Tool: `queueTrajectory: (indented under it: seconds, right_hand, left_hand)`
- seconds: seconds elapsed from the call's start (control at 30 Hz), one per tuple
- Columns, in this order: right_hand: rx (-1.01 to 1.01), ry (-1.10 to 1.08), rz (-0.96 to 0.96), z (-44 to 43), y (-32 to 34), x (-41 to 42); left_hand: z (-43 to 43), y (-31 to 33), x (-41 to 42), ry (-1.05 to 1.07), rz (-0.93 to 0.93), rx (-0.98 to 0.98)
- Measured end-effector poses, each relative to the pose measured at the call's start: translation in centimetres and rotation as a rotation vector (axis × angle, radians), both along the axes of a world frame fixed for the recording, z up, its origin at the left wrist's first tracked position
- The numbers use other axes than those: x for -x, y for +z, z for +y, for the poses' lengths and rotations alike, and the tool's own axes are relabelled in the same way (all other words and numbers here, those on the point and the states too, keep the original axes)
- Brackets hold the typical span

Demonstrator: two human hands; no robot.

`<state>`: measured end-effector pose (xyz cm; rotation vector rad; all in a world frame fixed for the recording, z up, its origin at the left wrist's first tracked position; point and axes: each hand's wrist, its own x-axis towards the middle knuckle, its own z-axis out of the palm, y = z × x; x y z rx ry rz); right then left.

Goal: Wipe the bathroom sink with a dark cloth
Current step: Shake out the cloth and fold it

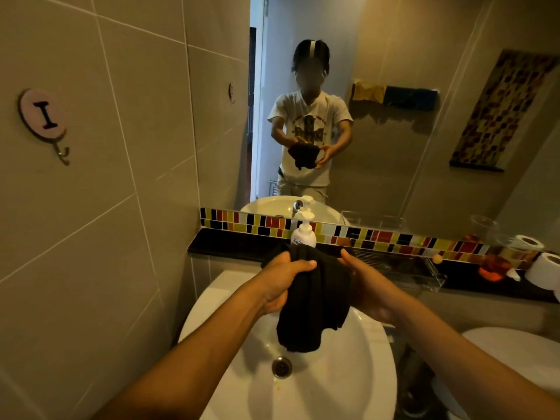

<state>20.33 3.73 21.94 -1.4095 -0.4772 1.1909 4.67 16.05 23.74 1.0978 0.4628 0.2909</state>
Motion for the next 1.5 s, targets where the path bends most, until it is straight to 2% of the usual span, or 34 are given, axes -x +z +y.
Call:
queueTrajectory:
  seconds: [0.1,0.17,0.37,0.47,0.53,0.7,0.9,0.97,1.07,1.17,1.27,1.37,1.5]
  right_hand:
    - [-0.117,-0.064,0.001,0.7,-0.5,0.9]
    - [-0.127,-0.102,-0.038,1.2,-0.2,1.3]
    - [0.135,-0.007,-0.135,1.9,0.8,2.0]
    - [0.237,-0.057,-0.331,1.9,1.5,1.3]
    - [0.286,-0.062,-0.443,1.6,2.0,0.7]
    - [0.254,-0.103,-0.488,0.6,2.8,-0.6]
    - [0.170,-0.256,-0.519,0.3,3.2,-1.3]
    - [0.171,-0.270,-0.549,-0.1,3.7,-1.7]
    - [0.181,-0.240,-0.612,-1.0,4.1,-2.3]
    - [0.194,-0.152,-0.736,-1.7,4.3,-2.6]
    - [0.235,-0.007,-0.907,-2.3,4.4,-3.2]
    - [0.341,0.136,-1.184,-2.5,4.4,-4.0]
    - [0.425,0.149,-1.355,-2.9,3.9,-5.8]
  left_hand:
    - [1.2,0.2,0.2,0.041,0.056,-0.047]
    - [1.9,0.1,0.3,0.061,0.100,-0.081]
    - [2.4,-0.2,0.6,0.013,0.234,-0.200]
    - [3.3,0.0,0.8,-0.005,0.407,-0.366]
    - [4.2,0.1,0.9,-0.004,0.475,-0.385]
    - [4.5,0.5,0.3,0.038,0.457,-0.346]
    - [3.8,0.2,-1.6,0.029,0.396,-0.368]
    - [3.7,0.2,-2.0,-0.019,0.368,-0.450]
    - [3.6,0.4,-2.7,-0.124,0.376,-0.709]
    - [3.4,0.8,-3.6,-0.130,0.354,-0.916]
    - [3.5,1.4,-4.3,-0.121,0.317,-1.079]
    - [3.7,2.0,-5.2,-0.149,0.334,-1.212]
    - [3.2,1.9,-7.2,-0.196,0.340,-1.332]
